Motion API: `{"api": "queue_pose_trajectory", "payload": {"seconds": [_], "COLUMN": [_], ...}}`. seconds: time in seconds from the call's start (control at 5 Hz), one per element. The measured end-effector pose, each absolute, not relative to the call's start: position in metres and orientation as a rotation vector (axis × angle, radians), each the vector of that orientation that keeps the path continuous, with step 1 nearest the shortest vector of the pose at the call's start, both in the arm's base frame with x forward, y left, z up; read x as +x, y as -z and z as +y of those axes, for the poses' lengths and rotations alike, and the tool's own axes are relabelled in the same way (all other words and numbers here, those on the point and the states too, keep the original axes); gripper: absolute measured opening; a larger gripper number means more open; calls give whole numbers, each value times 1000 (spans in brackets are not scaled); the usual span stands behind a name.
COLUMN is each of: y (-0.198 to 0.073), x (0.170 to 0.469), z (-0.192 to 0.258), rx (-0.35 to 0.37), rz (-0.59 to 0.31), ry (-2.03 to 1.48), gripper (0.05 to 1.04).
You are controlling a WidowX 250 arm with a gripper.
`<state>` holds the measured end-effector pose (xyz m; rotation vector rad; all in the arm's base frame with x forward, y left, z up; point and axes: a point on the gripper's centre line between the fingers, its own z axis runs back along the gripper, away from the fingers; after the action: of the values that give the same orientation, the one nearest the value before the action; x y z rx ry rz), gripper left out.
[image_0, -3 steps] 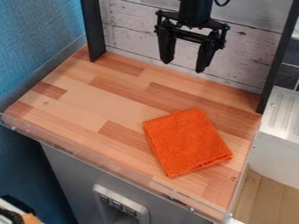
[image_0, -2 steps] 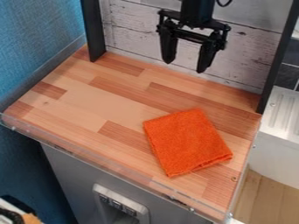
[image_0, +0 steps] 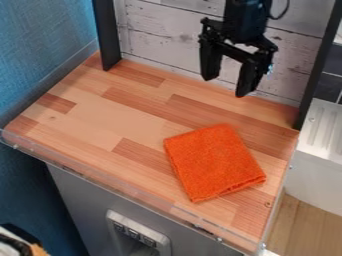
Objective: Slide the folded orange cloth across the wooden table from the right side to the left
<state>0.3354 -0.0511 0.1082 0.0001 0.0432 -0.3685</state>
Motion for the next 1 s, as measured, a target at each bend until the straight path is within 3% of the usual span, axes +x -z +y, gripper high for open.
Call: {"api": "queue_pose_trajectory", "payload": {"seconds": [0.6,1.0], "y": [-113,-90], "x": [298,279], "z": [-63,-64], "rx": [17,-14], "rz": [-67,-53], "ry": [740,860], "gripper": [974,412]}}
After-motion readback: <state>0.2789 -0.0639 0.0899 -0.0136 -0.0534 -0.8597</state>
